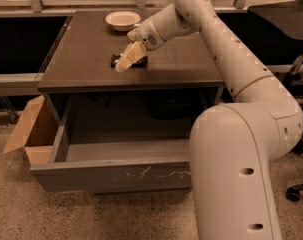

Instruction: Place rxbar chocolate into top drawer

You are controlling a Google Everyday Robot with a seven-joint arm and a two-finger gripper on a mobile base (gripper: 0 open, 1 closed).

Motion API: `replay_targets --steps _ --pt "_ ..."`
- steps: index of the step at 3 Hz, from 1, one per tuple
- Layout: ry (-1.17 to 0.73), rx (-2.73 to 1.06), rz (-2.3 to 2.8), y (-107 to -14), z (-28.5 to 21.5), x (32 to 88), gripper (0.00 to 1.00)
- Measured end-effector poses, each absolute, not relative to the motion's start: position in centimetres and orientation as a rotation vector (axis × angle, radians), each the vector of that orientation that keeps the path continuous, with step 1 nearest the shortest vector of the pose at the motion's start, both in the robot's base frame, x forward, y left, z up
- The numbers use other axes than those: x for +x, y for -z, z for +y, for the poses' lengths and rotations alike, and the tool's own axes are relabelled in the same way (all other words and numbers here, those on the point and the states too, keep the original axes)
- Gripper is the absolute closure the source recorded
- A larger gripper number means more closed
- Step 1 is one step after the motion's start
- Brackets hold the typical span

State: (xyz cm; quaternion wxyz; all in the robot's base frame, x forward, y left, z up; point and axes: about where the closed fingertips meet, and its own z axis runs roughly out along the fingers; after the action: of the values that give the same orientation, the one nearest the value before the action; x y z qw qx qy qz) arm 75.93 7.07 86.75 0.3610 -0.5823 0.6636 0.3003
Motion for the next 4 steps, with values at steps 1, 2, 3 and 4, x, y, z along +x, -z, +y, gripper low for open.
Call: replay_targets --steps 1,2,3,4 --pt "-0.760 -1.543 1.778 -84.7 7.0 75.9 0.00" --pt "-0.760 -1.552 1.818 -83.6 6.9 75.8 0.00" --pt "-0.778 -1.533 1.861 -82.2 6.3 75.5 0.26" --pt "-0.805 -1.518 1.878 -81.3 6.1 75.4 0.51"
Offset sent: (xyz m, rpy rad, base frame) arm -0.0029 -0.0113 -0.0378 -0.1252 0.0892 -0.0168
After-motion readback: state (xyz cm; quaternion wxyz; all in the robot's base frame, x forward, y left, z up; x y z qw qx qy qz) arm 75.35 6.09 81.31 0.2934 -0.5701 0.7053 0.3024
